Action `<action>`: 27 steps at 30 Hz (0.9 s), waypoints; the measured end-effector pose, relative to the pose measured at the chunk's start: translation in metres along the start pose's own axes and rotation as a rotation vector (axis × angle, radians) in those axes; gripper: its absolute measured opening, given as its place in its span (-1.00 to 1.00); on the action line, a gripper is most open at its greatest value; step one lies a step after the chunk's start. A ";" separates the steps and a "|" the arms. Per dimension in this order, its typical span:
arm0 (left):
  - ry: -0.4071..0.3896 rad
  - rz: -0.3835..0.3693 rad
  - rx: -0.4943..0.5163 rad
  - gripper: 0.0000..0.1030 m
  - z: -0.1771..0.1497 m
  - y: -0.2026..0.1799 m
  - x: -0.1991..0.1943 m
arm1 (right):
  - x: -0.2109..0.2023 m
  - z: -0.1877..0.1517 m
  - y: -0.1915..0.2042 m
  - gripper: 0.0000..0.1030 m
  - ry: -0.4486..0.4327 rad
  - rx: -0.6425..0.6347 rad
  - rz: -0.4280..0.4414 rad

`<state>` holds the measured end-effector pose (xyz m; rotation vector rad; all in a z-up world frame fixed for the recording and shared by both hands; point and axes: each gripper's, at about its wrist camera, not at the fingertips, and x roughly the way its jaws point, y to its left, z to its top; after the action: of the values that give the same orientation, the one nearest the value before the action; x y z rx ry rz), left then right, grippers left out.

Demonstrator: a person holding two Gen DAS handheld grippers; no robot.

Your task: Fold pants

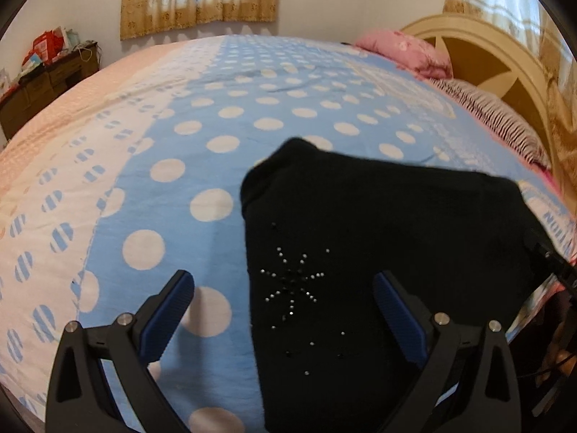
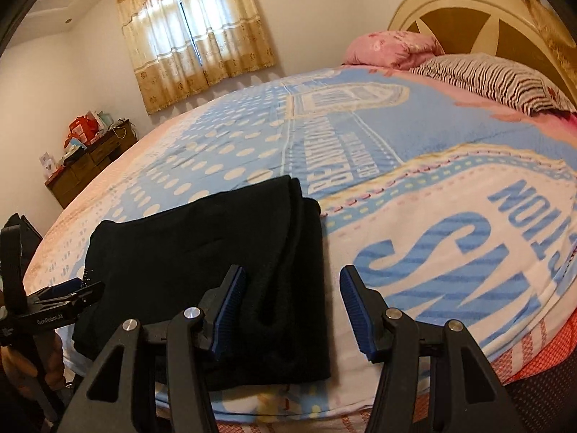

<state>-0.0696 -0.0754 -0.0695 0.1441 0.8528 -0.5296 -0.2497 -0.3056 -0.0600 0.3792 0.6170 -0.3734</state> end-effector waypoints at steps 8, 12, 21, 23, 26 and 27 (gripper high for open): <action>0.018 -0.003 -0.027 0.98 -0.001 0.005 0.000 | -0.017 0.025 0.045 0.09 -0.098 -0.109 0.117; 0.025 0.005 -0.036 0.98 -0.004 0.004 -0.002 | 0.016 0.037 0.106 -0.09 -0.011 -0.225 0.344; 0.046 -0.009 -0.047 0.95 -0.024 0.007 -0.012 | 0.112 0.024 0.218 -0.31 0.210 -0.462 0.474; 0.049 -0.011 -0.043 0.94 -0.026 0.007 -0.010 | 0.126 0.023 0.225 -0.30 0.238 -0.463 0.463; 0.046 -0.003 -0.041 0.93 -0.029 0.008 -0.007 | 0.140 0.029 0.234 -0.31 0.255 -0.464 0.440; 0.040 0.001 -0.036 0.93 -0.029 0.007 -0.008 | 0.144 0.030 0.237 -0.31 0.263 -0.463 0.440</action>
<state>-0.0903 -0.0570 -0.0837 0.1230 0.9005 -0.5114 -0.0212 -0.1464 -0.0720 0.1102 0.8305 0.2463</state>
